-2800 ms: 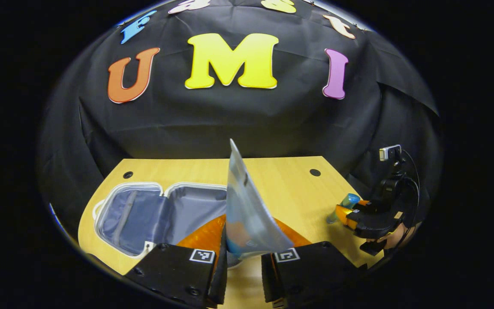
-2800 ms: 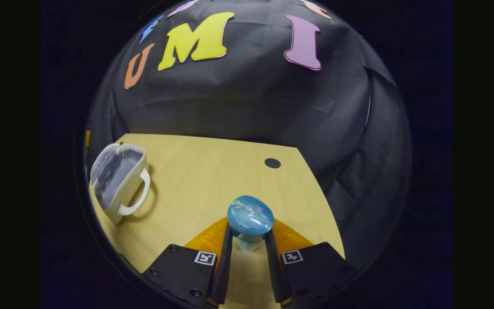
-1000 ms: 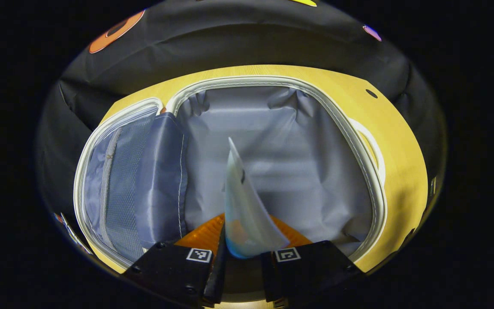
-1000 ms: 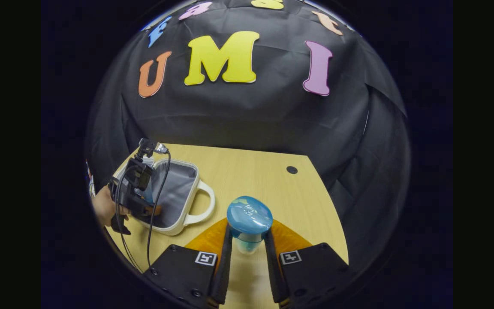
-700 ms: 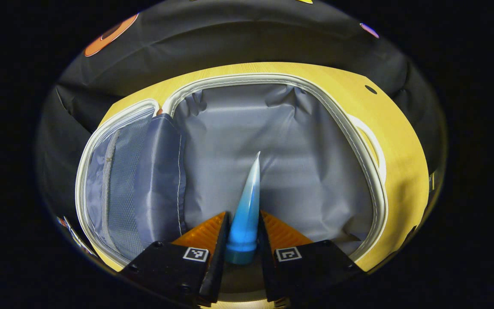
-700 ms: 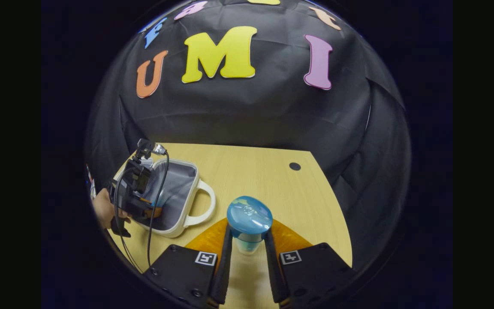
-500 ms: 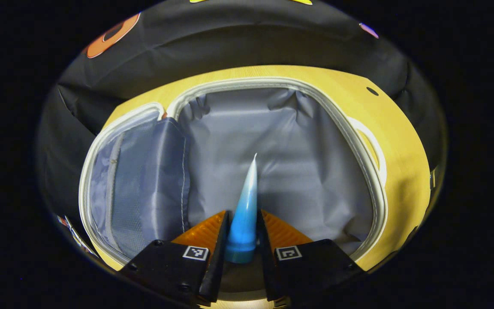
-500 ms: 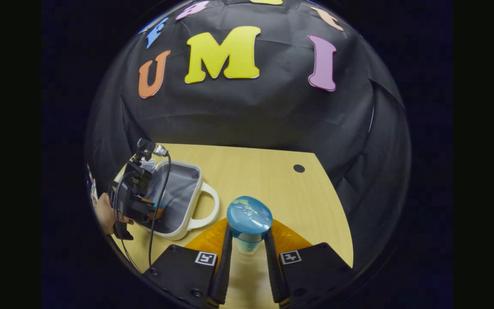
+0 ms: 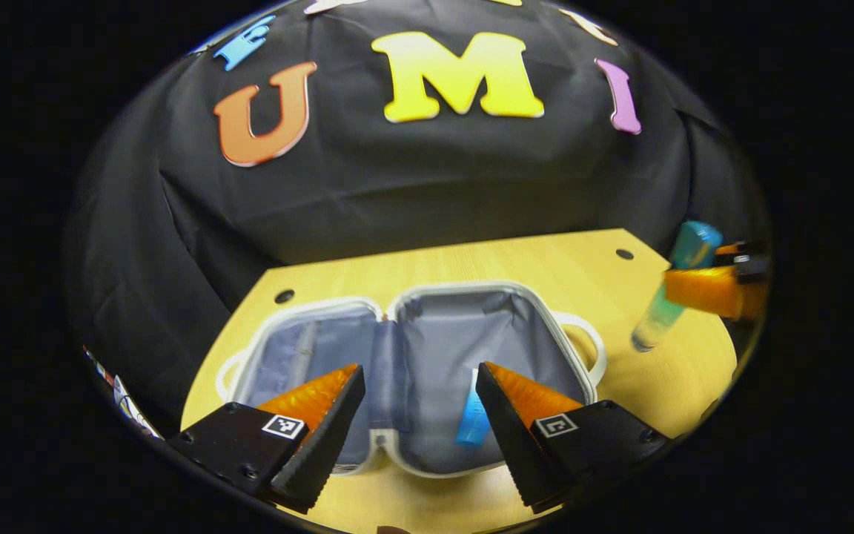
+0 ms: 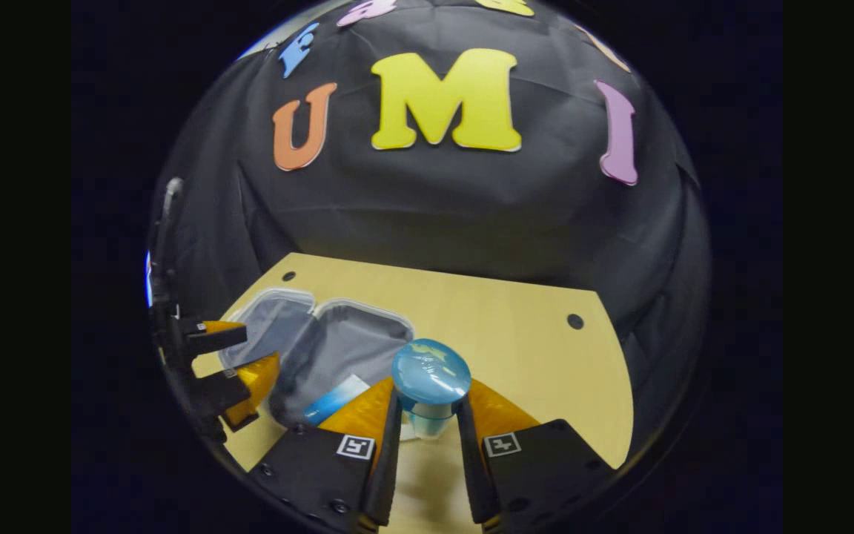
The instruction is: First open the suitcase, pack the skin care products into it, and then close the suitcase.
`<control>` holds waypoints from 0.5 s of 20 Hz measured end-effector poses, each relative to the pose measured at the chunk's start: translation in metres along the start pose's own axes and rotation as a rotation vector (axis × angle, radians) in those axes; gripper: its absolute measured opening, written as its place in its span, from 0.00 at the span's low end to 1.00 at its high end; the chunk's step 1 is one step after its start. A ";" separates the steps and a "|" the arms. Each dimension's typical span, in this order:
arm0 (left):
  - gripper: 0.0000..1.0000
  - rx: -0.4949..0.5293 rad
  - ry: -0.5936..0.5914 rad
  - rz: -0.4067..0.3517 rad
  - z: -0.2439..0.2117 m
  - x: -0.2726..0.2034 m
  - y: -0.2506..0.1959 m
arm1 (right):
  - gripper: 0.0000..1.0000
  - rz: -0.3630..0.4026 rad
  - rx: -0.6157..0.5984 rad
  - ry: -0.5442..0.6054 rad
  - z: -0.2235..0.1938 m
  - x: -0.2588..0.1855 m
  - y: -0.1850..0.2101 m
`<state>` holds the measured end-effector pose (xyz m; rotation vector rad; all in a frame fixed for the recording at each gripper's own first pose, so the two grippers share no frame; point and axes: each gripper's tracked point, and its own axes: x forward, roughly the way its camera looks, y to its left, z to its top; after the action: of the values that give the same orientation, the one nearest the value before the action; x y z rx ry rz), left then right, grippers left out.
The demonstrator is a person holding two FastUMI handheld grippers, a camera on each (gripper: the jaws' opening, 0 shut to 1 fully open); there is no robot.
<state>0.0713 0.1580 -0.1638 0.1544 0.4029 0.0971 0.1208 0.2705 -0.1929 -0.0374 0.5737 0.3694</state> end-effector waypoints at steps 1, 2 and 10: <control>0.97 -0.003 -0.048 0.029 0.007 -0.010 0.012 | 0.37 0.018 -0.016 0.005 0.000 0.007 0.015; 0.96 -0.015 -0.091 0.034 0.015 -0.023 0.020 | 0.36 0.033 -0.033 0.014 -0.004 0.016 0.030; 0.97 -0.039 -0.310 0.068 0.063 -0.103 0.073 | 0.37 0.057 -0.044 0.196 -0.074 0.071 0.100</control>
<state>-0.0021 0.2086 -0.0546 0.1418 0.0866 0.1452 0.1018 0.3776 -0.2869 -0.1006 0.7616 0.4370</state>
